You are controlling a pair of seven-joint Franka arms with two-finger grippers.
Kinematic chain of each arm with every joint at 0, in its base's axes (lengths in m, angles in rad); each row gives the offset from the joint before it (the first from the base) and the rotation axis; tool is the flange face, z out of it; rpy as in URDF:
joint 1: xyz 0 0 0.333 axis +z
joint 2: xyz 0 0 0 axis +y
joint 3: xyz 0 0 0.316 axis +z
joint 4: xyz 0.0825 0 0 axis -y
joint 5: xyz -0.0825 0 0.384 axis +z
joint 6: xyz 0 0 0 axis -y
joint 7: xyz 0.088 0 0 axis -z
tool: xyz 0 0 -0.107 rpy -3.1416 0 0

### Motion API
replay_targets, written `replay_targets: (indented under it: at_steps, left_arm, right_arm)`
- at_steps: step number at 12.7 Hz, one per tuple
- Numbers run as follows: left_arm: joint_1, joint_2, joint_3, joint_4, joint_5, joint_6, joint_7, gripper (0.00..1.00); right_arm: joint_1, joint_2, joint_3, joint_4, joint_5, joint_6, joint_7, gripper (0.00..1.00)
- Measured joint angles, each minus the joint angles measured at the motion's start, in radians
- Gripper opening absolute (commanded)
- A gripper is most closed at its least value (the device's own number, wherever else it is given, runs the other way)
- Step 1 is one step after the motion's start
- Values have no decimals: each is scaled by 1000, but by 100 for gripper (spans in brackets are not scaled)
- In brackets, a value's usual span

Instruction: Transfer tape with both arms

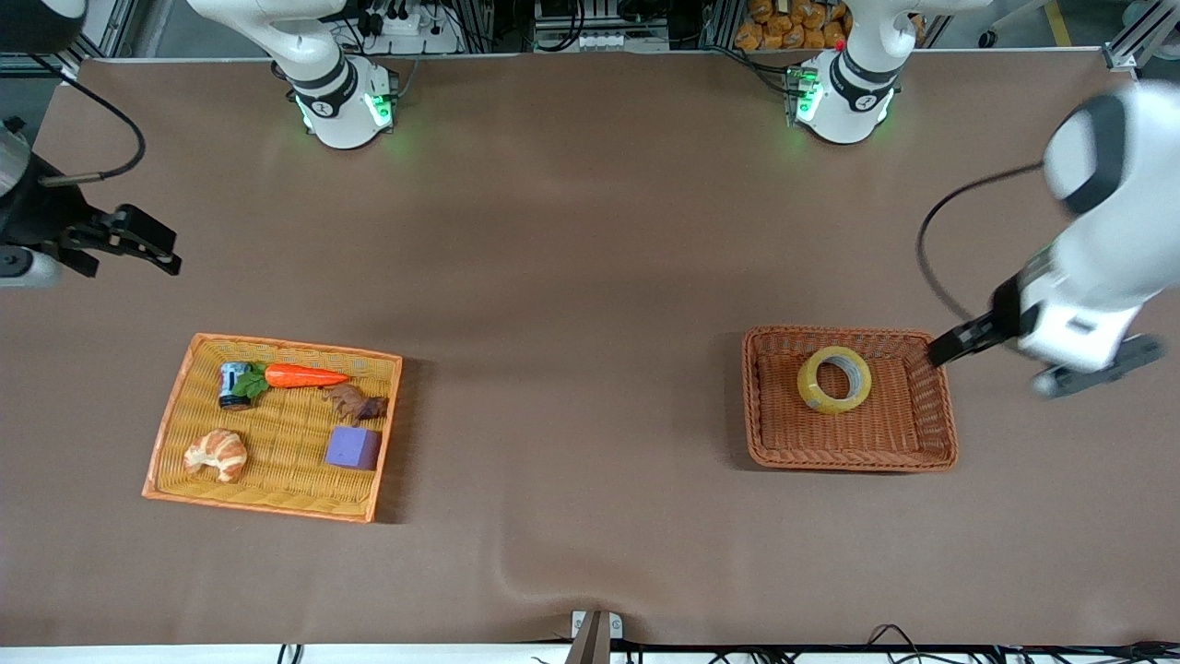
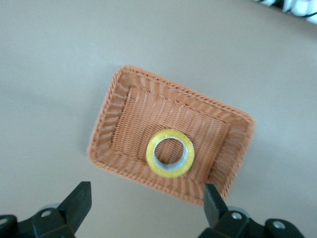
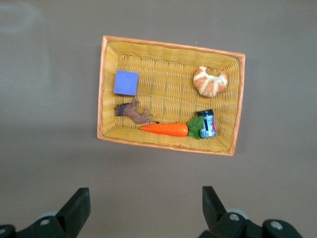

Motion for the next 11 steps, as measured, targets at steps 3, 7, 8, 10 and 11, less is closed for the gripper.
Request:
replay_targets:
  at_steps: [3, 7, 8, 10, 11]
  left_arm:
    - [6, -62, 3, 98, 6, -131, 135, 100]
    - [53, -107, -13, 98, 5, -215, 230, 100]
    - [86, -111, -44, 97, 5, -234, 257, 100]
    - [165, -126, -120, 85, 5, -260, 282, 100]
    - [179, -138, -134, 66, 5, -265, 286, 100]
  right_arm:
    - [-2, -25, -10, 17, 0, -34, 0, 100]
    - [-76, -51, 6, 18, 4, -90, -13, 100]
    - [-94, -51, 11, 18, 5, -101, -26, 100]
    - [-116, -51, 13, 18, 5, -106, -76, 100]
    - [-130, -51, 13, 18, 5, -107, -102, 100]
